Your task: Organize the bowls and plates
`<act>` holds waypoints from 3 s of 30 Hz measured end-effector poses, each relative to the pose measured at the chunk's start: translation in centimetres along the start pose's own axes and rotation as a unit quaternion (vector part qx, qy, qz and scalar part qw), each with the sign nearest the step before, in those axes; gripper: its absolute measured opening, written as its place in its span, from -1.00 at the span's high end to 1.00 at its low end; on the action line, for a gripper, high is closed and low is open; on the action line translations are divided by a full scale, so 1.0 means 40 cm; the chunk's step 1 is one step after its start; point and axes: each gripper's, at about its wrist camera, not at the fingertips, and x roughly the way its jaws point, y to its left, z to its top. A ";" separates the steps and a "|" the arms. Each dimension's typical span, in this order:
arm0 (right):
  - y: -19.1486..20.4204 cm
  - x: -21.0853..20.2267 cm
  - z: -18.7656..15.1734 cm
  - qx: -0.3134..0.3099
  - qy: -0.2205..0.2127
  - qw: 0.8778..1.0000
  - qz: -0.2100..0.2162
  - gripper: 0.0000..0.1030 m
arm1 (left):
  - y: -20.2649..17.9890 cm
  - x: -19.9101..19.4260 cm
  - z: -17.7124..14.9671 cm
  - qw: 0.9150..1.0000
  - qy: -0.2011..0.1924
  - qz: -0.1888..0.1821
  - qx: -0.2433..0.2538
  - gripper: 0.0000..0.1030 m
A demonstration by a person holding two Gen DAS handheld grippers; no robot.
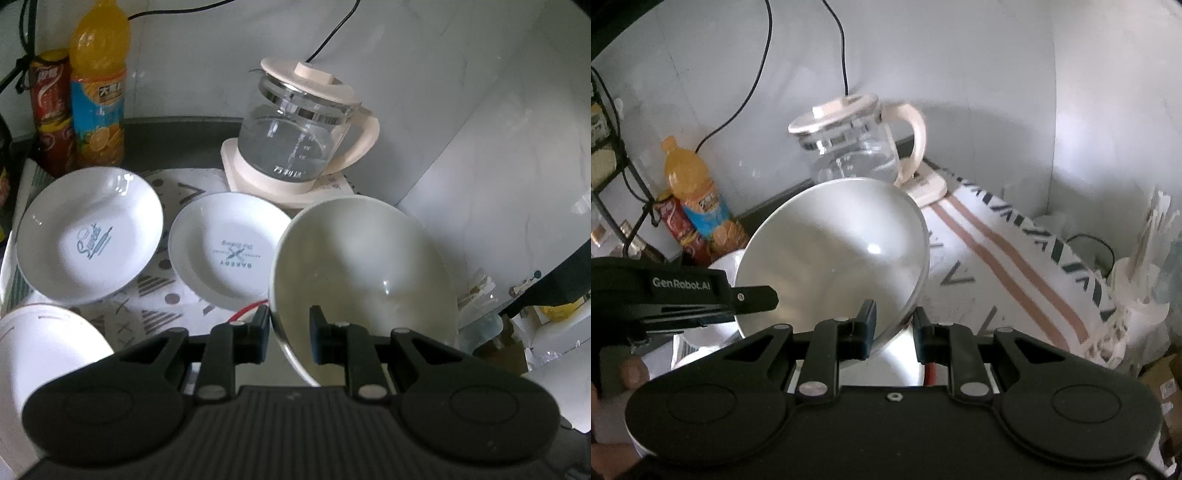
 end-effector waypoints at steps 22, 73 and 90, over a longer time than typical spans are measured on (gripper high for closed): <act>0.041 0.003 -0.073 -0.039 0.068 0.997 0.001 0.51 | 0.042 -0.008 -0.087 0.998 0.053 0.028 -0.004 0.58; 0.235 0.042 -0.004 -0.097 0.028 0.990 0.103 -0.94 | 0.338 -0.151 -0.046 0.984 -0.003 0.112 -0.139 -0.55; 0.348 0.151 0.044 -0.127 0.081 0.972 0.183 -0.95 | 0.470 -0.225 -0.041 0.953 -0.064 0.175 -0.237 -0.62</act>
